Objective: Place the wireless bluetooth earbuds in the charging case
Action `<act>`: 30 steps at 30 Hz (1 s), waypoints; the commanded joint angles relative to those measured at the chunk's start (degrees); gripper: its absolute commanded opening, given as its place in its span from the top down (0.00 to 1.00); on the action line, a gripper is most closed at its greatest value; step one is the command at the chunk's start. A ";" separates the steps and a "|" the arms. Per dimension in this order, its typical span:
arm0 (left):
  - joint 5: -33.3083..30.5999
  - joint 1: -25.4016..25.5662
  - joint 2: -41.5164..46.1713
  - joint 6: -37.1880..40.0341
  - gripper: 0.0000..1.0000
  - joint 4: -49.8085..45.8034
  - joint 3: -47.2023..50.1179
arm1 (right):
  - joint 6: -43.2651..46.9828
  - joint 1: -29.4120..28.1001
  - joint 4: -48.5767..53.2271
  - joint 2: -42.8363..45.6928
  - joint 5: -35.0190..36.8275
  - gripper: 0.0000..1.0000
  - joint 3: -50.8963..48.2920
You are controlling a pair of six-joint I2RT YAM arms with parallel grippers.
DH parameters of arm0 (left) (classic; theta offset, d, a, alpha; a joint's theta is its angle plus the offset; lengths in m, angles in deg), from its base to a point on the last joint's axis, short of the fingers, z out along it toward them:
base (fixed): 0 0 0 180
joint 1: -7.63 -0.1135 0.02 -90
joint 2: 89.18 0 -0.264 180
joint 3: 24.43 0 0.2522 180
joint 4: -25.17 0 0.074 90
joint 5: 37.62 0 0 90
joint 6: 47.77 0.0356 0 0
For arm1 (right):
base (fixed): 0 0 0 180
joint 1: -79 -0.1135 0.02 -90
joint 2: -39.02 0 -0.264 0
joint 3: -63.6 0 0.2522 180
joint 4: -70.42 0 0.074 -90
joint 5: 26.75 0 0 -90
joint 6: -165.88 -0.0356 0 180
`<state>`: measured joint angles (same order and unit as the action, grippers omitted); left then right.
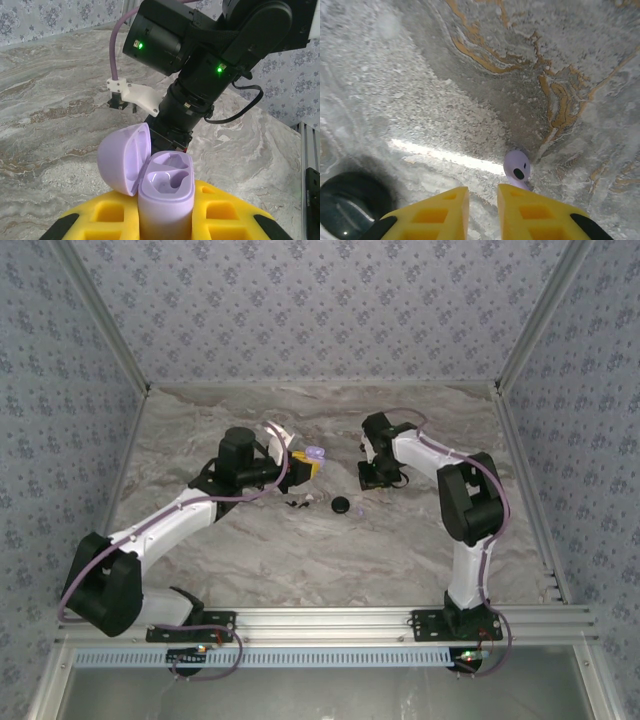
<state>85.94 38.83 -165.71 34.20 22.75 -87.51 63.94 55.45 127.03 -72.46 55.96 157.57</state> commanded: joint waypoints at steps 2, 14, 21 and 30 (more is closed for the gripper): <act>0.24 0.26 1.39 0.80 0.88 0.18 -0.38 | 2.44 0.30 1.13 1.80 1.33 0.73 1.67; 0.10 0.25 1.55 0.81 0.88 0.00 -0.51 | 5.15 1.01 3.91 -2.26 5.26 0.67 4.30; 0.01 0.24 1.63 0.83 0.88 -0.27 -0.42 | 6.76 1.05 5.10 -4.43 4.66 0.70 5.75; -0.14 0.19 1.82 0.91 0.88 -0.41 -0.41 | 5.88 0.86 5.29 -6.64 5.12 0.72 6.72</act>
<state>85.92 38.83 -165.67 34.22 22.57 -87.51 69.88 56.26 130.48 -77.47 60.09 162.42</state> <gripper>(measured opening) 0.190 0.286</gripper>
